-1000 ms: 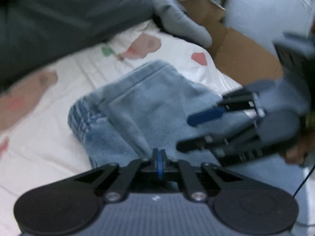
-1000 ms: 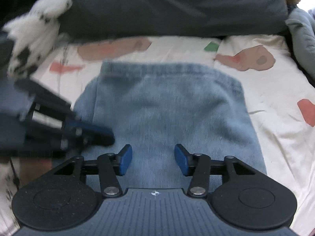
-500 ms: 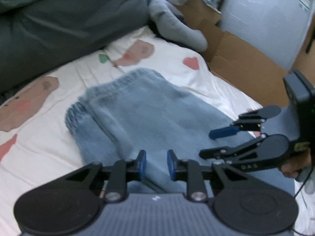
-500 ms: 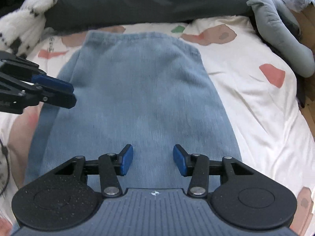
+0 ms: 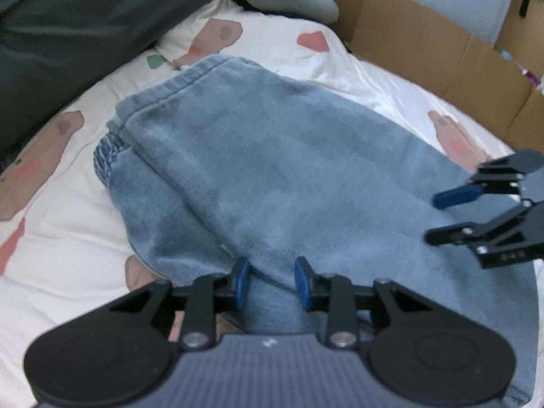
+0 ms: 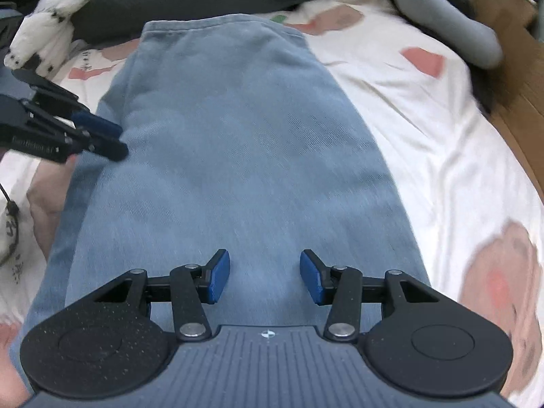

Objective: Fold clothes

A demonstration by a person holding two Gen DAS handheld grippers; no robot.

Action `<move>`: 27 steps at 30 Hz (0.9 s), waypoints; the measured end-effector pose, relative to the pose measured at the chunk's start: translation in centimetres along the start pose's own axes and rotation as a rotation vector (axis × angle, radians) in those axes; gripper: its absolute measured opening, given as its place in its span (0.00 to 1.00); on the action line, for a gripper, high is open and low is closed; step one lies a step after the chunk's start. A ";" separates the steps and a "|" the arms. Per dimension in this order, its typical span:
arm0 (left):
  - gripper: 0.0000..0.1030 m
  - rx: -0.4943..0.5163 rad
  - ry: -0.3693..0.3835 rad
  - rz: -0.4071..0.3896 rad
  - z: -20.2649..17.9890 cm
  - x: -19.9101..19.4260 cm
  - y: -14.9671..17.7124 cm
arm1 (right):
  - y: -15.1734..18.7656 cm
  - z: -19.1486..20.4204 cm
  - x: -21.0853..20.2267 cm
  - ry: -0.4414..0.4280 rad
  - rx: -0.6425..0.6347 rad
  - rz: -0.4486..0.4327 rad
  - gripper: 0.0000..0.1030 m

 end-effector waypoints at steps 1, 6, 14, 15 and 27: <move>0.31 0.004 -0.008 0.008 -0.2 -0.1 0.0 | 0.7 -0.2 -0.4 0.006 0.010 -0.002 0.52; 0.30 -0.006 -0.036 0.048 -0.5 -0.6 -0.5 | 4.3 -1.6 -2.6 0.018 0.110 -0.056 0.51; 0.31 -0.015 -0.034 0.093 -2.3 -2.3 -1.5 | 8.2 -1.6 -5.8 0.035 0.097 -0.158 0.51; 0.31 -0.013 -0.032 0.100 -2.6 -2.3 -1.6 | 8.4 -1.7 -6.0 0.031 0.094 -0.168 0.51; 0.36 0.023 0.082 0.082 -7.9 0.9 -0.9 | 9.1 -3.8 -7.1 0.045 0.004 -0.213 0.51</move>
Point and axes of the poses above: each gripper's, at about its wrist camera, not at the fingertips, and x roughly the way its jaws point, z to its left, y to its underside, the point moved 7 cm from there along x, roughly the way its jaws point, and after that the axes turned 1 degree about -z, right-handed, at the moved point
